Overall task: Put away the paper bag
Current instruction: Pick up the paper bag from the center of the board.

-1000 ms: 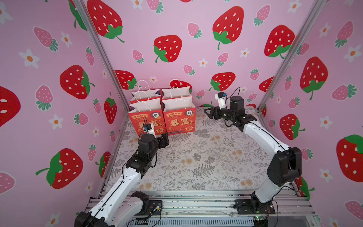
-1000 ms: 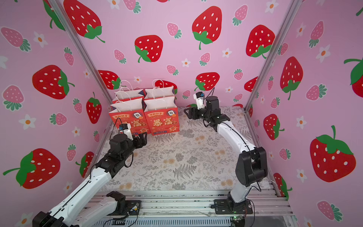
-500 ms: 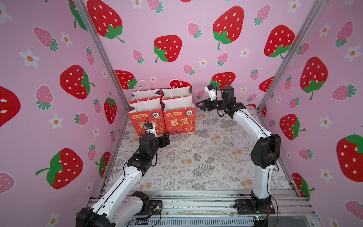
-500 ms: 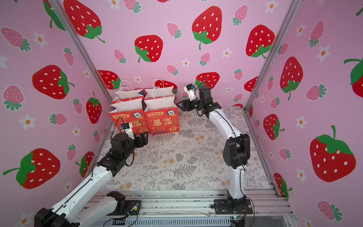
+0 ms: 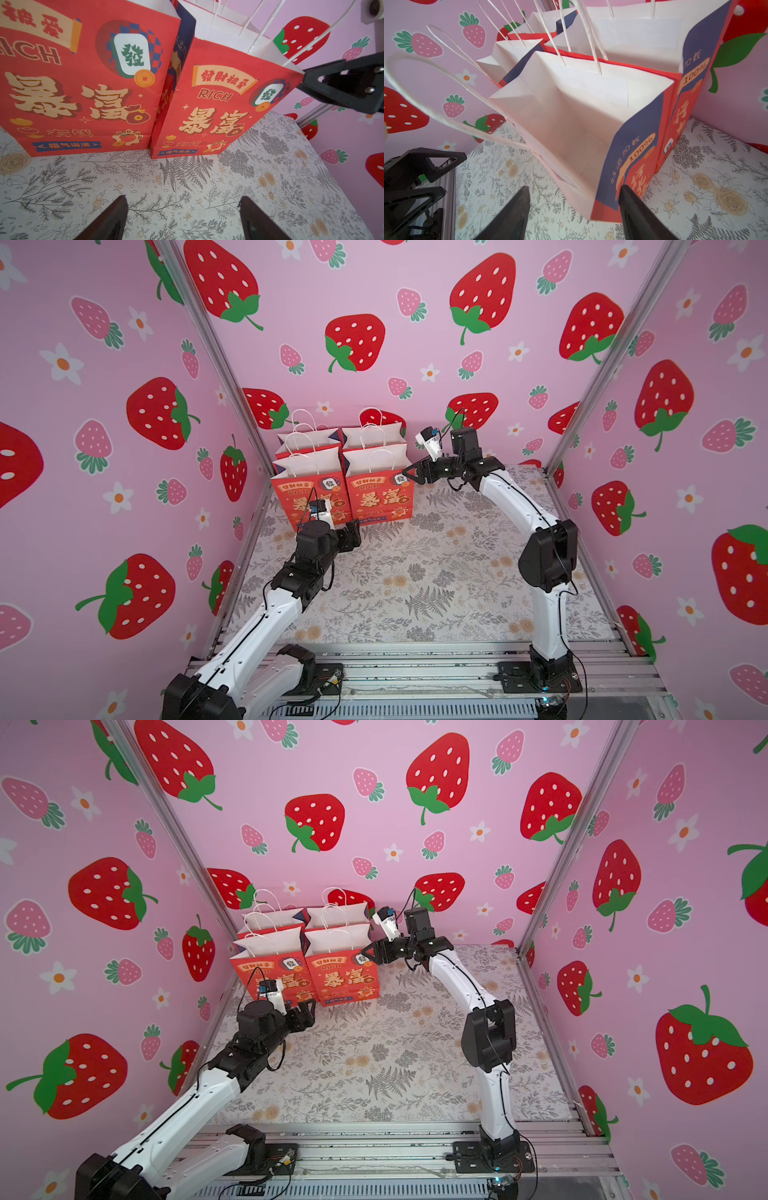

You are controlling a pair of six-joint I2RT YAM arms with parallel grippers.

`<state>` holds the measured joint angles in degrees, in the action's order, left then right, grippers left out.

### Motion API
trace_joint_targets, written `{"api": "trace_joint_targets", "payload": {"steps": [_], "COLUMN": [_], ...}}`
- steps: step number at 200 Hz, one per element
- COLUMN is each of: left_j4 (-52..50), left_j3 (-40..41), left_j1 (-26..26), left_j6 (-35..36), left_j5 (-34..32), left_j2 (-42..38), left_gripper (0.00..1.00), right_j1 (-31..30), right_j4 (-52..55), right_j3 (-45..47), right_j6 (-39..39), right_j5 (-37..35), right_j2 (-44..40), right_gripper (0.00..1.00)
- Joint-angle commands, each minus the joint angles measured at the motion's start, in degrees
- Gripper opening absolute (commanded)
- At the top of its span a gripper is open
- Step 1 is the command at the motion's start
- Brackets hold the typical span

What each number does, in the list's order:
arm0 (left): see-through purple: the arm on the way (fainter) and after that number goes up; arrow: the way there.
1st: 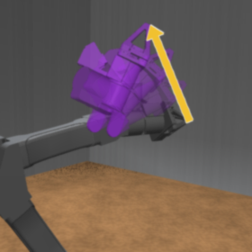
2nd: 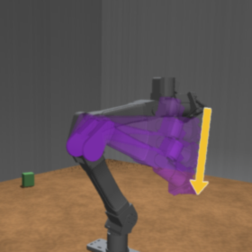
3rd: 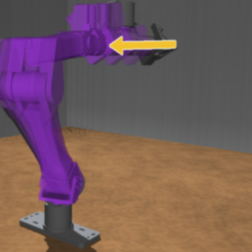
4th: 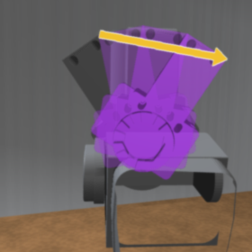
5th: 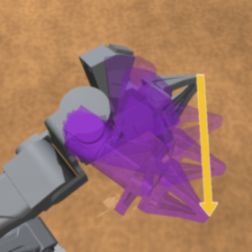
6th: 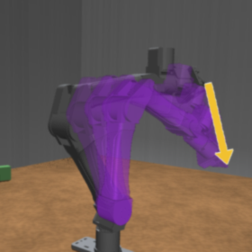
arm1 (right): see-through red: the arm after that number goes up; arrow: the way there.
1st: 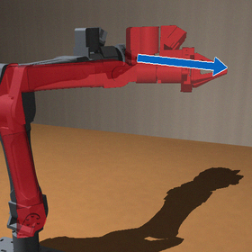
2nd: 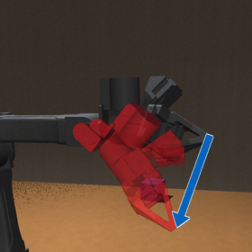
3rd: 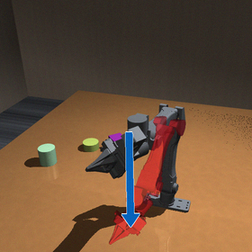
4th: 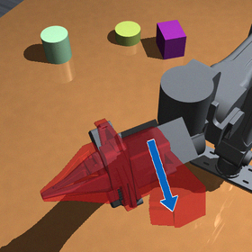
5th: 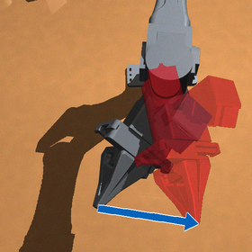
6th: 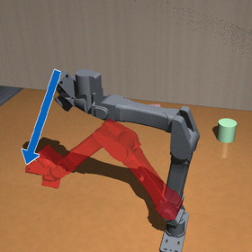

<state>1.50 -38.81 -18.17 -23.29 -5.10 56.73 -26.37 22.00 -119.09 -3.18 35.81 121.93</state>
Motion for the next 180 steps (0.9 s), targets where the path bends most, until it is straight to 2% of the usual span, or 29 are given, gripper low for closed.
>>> {"api": "trace_joint_targets", "payload": {"steps": [1, 39, 105, 127, 180], "left_j4": [0.9, 0.8, 0.9, 0.8, 1.6], "left_j3": [-1.4, -1.5, -1.7, -1.9, -1.4], "left_j1": [-0.2, -0.2, -0.2, -0.2, -0.2], "left_j6": [1.0, 1.0, 1.1, 1.2, 0.9], "left_j5": [1.0, 1.1, 2.1, 2.9, 4.4], "left_j2": [0.5, 0.7, 0.9, 0.9, 0.1], "left_gripper": [0.84, 0.85, 0.85, 0.85, 0.86], "right_j1": [-0.6, -0.9, -1.7, -1.9, -2.0], "right_j4": [1.1, 0.1, 2.3, 4.0, 6.2], "right_j3": [-2.1, -2.2, -2.1, -0.7, 12.3], "right_j6": [1.2, 0.6, 0.8, 1.1, 1.8], "right_j5": [-1.0, -2.4, -1.9, -2.0, -4.6], "right_j2": [1.3, 2.0, 0.4, -2.1, -15.4], "right_gripper": [0.67, 0.53, 0.11, 0.02, 0.0]}}
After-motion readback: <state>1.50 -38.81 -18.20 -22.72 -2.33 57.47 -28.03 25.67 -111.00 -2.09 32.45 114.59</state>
